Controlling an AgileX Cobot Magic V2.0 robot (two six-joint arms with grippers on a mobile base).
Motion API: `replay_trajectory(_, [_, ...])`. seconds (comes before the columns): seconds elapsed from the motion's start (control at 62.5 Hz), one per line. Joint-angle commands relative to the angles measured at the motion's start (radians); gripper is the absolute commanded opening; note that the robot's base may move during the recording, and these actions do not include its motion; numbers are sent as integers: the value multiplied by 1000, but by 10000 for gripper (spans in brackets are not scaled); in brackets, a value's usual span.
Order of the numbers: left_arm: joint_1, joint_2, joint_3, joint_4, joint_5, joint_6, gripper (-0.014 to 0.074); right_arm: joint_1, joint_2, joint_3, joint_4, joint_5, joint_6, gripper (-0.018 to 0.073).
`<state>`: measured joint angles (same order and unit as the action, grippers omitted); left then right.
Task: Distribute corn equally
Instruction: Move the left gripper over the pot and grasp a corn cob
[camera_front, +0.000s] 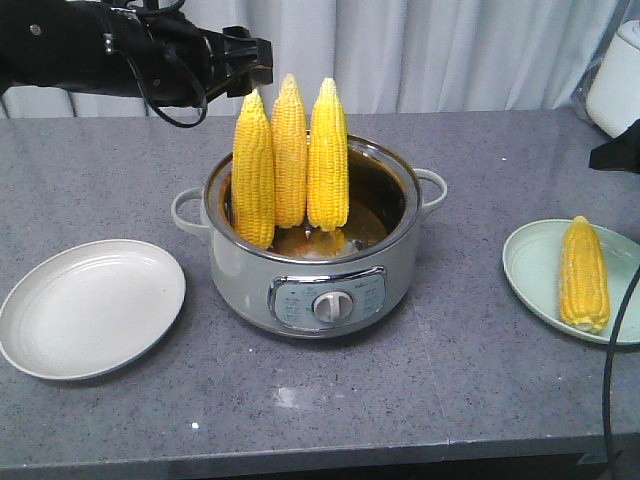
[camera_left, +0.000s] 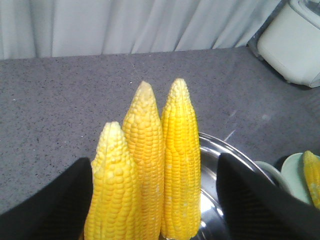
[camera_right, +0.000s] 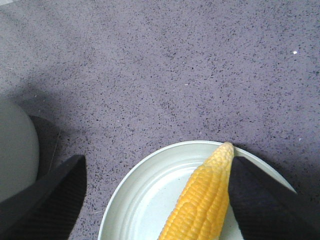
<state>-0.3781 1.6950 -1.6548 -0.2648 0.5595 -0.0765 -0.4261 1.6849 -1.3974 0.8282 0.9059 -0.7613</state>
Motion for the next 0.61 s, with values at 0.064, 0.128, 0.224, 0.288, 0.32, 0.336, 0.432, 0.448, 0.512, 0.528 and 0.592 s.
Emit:
replay_trajectory(0.064, [-5, -4, -54, -25, -43, 15, 502, 1, -47, -27, 46, -15, -5, 552])
replay_trajectory(0.128, [-5, 10, -53, -11, -41, 15, 502, 1, -47, -27, 46, -16, -2, 552])
replay_trajectory(0.224, [-5, 24, -53, 12, -45, 14, 502, 1, -47, -27, 46, -17, -2, 552])
replay_trajectory(0.288, [-5, 34, -53, 23, -48, 14, 502, 1, -47, -27, 46, -17, -2, 552])
replay_trajectory(0.32, [-5, 41, -53, 29, -49, 14, 502, 1, -47, -27, 46, -17, -2, 552])
replay_trajectory(0.336, [-5, 43, -53, 29, -49, 14, 502, 1, -47, -27, 46, -17, -2, 552])
replay_trajectory(0.432, [-3, 59, -53, 31, -51, 14, 502, 1, -47, -27, 46, -16, -2, 552])
replay_trajectory(0.448, [-3, 62, -53, 31, -52, 14, 502, 1, -47, -27, 46, -16, -2, 552])
replay_trajectory(0.512, [-3, 74, -53, 29, -63, 14, 502, 1, -47, -27, 46, -16, -2, 552])
replay_trajectory(0.528, [-3, 80, -53, 29, -67, 14, 502, 1, -47, -27, 46, -16, -2, 552])
replay_trajectory(0.592, [-3, 95, -53, 29, -72, 14, 502, 1, -47, -27, 46, -17, -2, 552])
